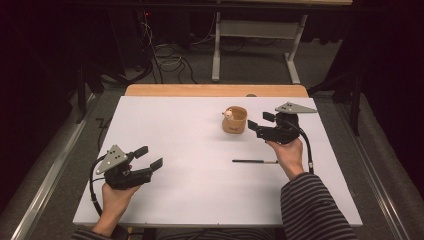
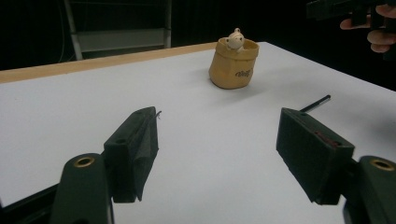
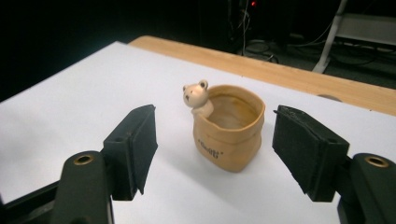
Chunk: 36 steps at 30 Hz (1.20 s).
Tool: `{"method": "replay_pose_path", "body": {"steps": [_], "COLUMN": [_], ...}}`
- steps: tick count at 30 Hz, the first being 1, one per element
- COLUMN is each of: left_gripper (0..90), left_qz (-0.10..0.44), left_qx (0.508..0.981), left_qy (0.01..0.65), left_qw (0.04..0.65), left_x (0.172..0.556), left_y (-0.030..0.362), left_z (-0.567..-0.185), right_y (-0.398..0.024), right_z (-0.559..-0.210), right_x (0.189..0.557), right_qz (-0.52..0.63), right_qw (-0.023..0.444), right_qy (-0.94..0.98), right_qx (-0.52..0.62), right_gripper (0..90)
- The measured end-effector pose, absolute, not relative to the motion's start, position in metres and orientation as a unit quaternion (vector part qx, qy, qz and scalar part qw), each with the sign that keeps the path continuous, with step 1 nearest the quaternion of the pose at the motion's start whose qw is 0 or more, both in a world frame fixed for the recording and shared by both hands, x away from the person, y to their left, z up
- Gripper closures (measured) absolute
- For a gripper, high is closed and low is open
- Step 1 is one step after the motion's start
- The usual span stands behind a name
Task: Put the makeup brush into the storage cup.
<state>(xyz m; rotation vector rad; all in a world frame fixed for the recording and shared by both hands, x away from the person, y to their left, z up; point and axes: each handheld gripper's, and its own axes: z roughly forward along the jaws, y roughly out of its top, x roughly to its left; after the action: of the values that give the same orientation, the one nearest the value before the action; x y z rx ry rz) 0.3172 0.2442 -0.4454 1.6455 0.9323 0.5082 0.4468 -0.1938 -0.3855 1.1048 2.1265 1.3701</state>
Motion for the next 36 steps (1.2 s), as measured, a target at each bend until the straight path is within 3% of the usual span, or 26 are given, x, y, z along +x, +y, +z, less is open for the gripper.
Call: {"method": "replay_pose_path", "body": {"steps": [16,36], "left_gripper": [29.9,30.1], "left_qz": [0.214,0.213], "left_qx": [0.700,0.701], "left_qy": [0.394,0.394], "left_qw": [0.556,0.556], "left_x": [0.317,0.317], "left_y": [0.244,0.244], "left_z": [-0.445,-0.445], "right_y": [-0.190,-0.191], "right_z": [-0.373,-0.370], "right_x": [0.442,0.446], "right_qz": [0.415,0.359], "right_qw": [0.193,0.151], "right_qy": [0.812,0.853], "right_qx": [0.363,0.349], "right_gripper": [38.0,44.8]}}
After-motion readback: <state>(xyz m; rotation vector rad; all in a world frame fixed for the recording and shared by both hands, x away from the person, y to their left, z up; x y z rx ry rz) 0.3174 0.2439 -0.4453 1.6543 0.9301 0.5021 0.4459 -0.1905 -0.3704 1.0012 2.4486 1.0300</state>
